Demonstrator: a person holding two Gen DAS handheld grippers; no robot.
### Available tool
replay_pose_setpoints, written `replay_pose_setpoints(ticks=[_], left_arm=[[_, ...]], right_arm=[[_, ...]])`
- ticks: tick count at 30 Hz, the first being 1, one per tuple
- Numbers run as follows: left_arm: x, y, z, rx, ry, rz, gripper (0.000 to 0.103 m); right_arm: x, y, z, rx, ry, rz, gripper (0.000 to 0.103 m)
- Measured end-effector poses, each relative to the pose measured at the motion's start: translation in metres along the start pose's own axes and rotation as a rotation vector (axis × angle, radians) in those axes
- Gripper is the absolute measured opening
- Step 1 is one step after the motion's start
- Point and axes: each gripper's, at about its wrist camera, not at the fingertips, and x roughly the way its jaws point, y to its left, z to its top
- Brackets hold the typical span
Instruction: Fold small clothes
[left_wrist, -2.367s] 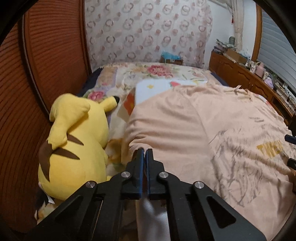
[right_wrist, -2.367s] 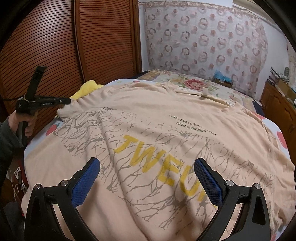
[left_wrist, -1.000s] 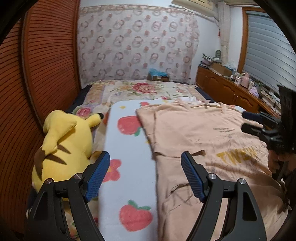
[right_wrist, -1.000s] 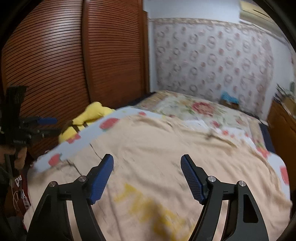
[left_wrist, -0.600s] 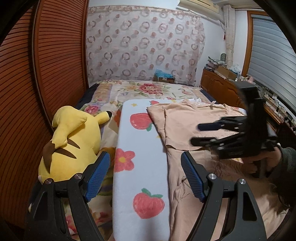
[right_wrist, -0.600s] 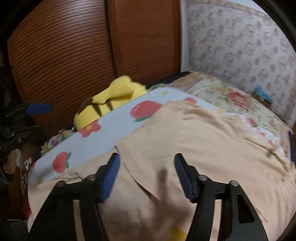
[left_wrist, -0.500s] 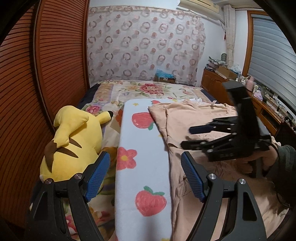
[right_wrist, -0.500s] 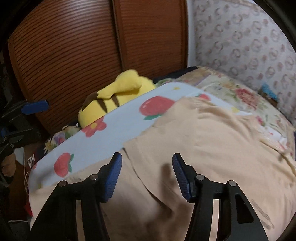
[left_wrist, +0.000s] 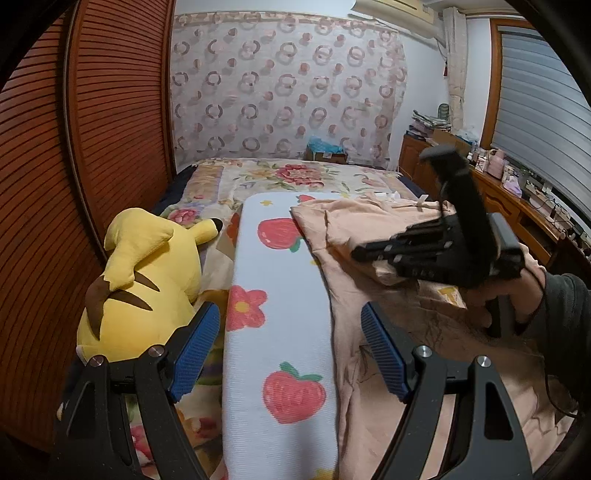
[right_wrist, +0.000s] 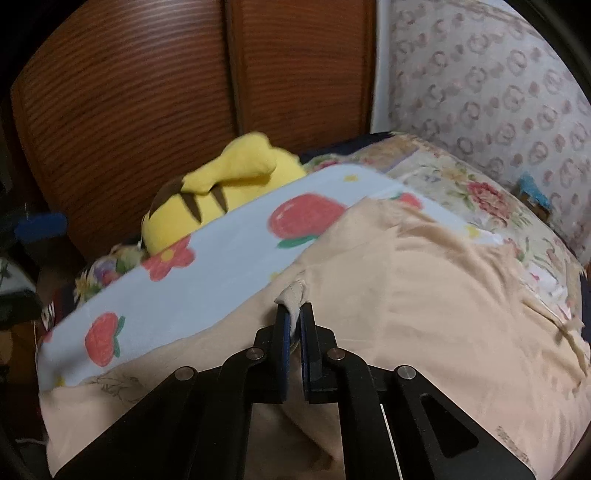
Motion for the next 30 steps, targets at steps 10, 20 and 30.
replay_pose_setpoints(ticks=[10, 20, 30], left_arm=[[0.01, -0.019, 0.004, 0.024, 0.016, -0.037, 0.08], [0.027, -0.037, 0.01, 0.048, 0.046, -0.059, 0.08], [0.048, -0.058, 0.014, 0.076, 0.079, -0.089, 0.08]], right_arm=[[-0.031, -0.055, -0.01, 0.149, -0.06, -0.112, 0.005], [-0.023, -0.036, -0.013, 0.194, -0.03, -0.199, 0.042], [-0.079, -0.044, -0.047, 0.193, -0.022, -0.205, 0.054]])
